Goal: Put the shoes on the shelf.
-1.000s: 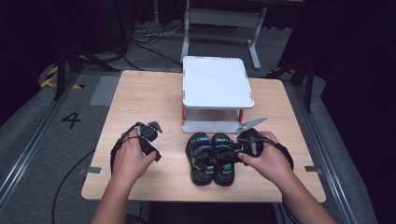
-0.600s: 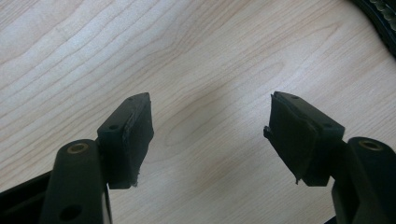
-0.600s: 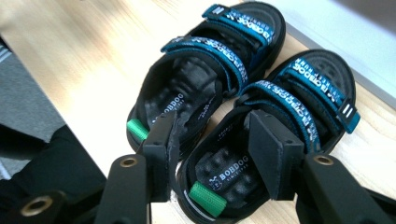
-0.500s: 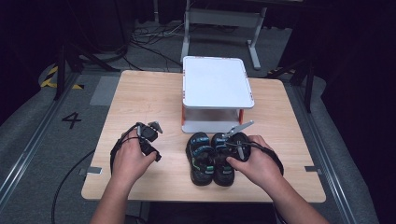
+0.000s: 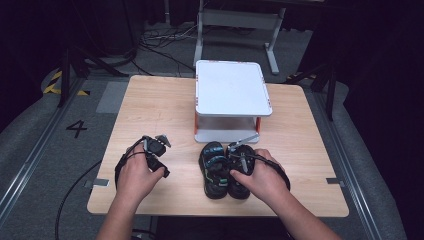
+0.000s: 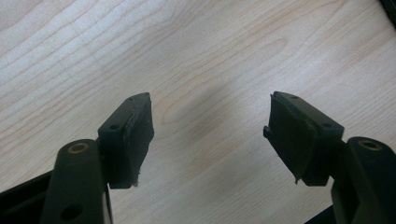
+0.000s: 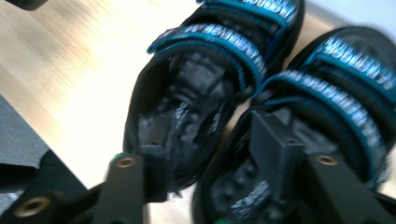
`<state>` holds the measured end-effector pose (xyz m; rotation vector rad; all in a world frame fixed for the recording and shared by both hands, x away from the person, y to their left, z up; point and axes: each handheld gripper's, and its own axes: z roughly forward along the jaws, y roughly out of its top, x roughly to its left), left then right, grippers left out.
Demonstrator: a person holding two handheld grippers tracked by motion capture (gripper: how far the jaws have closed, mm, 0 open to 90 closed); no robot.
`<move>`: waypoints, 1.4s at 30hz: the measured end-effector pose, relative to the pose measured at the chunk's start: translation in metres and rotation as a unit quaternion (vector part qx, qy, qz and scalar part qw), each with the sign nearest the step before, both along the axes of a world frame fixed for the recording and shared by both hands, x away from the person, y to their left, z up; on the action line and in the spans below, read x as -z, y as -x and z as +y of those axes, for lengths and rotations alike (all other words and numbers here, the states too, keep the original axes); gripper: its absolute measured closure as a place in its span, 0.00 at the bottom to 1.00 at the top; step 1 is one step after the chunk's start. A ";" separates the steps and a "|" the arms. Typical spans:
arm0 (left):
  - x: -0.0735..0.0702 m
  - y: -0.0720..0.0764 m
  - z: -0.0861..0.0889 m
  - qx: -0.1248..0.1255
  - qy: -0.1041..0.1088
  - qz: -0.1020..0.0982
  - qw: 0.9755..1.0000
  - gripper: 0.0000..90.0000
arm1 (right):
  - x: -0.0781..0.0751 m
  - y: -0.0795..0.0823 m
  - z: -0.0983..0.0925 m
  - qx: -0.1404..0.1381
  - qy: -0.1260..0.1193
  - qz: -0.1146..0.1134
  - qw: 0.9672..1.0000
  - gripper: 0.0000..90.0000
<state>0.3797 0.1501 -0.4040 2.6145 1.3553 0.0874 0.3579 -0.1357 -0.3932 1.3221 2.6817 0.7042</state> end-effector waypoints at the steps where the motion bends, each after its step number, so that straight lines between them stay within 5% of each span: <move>1: 0.000 0.000 0.000 0.000 -0.001 -0.003 1.000 0.36 | 0.002 0.001 -0.001 0.005 0.014 -0.001 1.000 0.57; 5: 0.002 0.000 -0.001 -0.001 0.002 0.004 1.000 0.36 | 0.007 -0.001 -0.003 0.006 0.004 0.005 1.000 0.58; 16: 0.003 -0.005 -0.009 0.012 0.003 0.004 1.000 0.35 | 0.016 -0.013 0.003 -0.017 0.042 0.026 0.999 0.86; 19: 0.003 -0.004 -0.010 0.011 0.005 0.003 1.000 0.35 | 0.016 -0.011 0.005 -0.012 0.048 0.016 0.999 0.89; 30: 0.002 -0.004 -0.007 0.009 0.005 0.000 1.000 0.35 | 0.008 -0.011 0.000 0.018 -0.001 -0.001 1.000 0.92; 36: 0.001 -0.004 -0.002 0.010 0.003 -0.001 1.000 0.36 | -0.019 -0.031 -0.009 0.042 -0.025 -0.033 0.998 0.92; 42: 0.001 -0.002 0.000 0.005 0.001 -0.006 1.000 0.36 | -0.026 -0.061 -0.016 0.073 -0.028 -0.054 0.995 0.92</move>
